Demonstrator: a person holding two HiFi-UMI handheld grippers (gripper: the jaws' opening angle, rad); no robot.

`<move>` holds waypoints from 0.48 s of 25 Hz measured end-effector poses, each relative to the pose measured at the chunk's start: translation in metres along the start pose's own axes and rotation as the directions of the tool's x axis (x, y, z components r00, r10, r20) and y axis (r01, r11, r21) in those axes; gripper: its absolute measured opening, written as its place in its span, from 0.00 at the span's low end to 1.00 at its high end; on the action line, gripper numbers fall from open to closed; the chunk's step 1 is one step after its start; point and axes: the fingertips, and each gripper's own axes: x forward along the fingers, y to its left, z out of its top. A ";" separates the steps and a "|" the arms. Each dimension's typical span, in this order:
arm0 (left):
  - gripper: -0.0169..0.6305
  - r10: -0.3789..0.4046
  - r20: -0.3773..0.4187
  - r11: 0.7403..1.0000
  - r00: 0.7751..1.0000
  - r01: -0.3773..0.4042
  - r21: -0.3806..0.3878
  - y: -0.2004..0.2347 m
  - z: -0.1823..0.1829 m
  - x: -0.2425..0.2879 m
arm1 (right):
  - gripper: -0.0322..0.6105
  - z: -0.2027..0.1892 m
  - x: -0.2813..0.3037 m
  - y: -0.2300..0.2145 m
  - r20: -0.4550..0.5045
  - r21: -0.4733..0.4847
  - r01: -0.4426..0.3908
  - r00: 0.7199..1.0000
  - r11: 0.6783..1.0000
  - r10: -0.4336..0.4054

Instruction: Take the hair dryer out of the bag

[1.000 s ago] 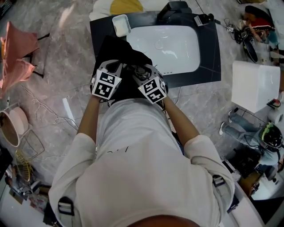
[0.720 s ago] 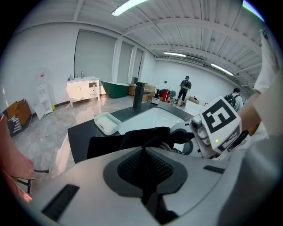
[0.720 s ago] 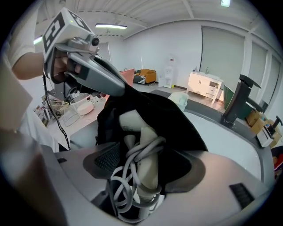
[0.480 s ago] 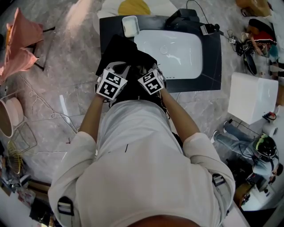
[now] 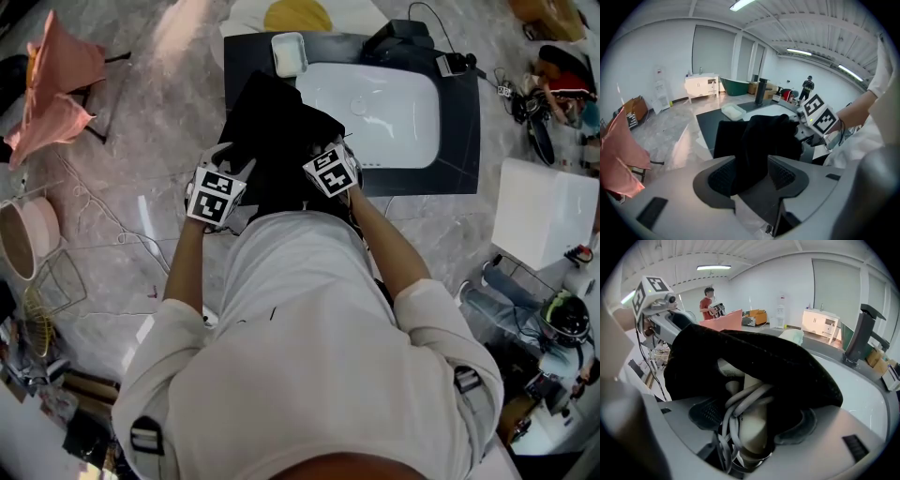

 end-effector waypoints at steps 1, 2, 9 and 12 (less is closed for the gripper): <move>0.37 0.021 -0.024 1.000 1.000 -0.021 -0.006 0.008 -0.009 0.003 | 0.52 0.000 -0.001 0.000 0.002 0.003 -0.002 1.000 1.000 0.002; 0.37 0.036 -0.048 0.999 0.998 -0.037 -0.006 0.014 -0.017 0.009 | 0.52 0.001 -0.002 0.001 0.005 0.006 -0.005 1.000 1.000 0.005; 0.34 0.026 -0.149 0.999 0.989 -0.022 0.027 0.017 -0.048 0.056 | 0.50 0.003 -0.009 0.005 0.003 0.002 -0.035 0.999 0.999 0.035; 0.18 0.071 -0.168 0.997 0.983 -0.063 0.051 0.022 -0.051 0.061 | 0.50 0.003 -0.015 0.009 0.011 0.007 -0.050 0.999 0.999 0.050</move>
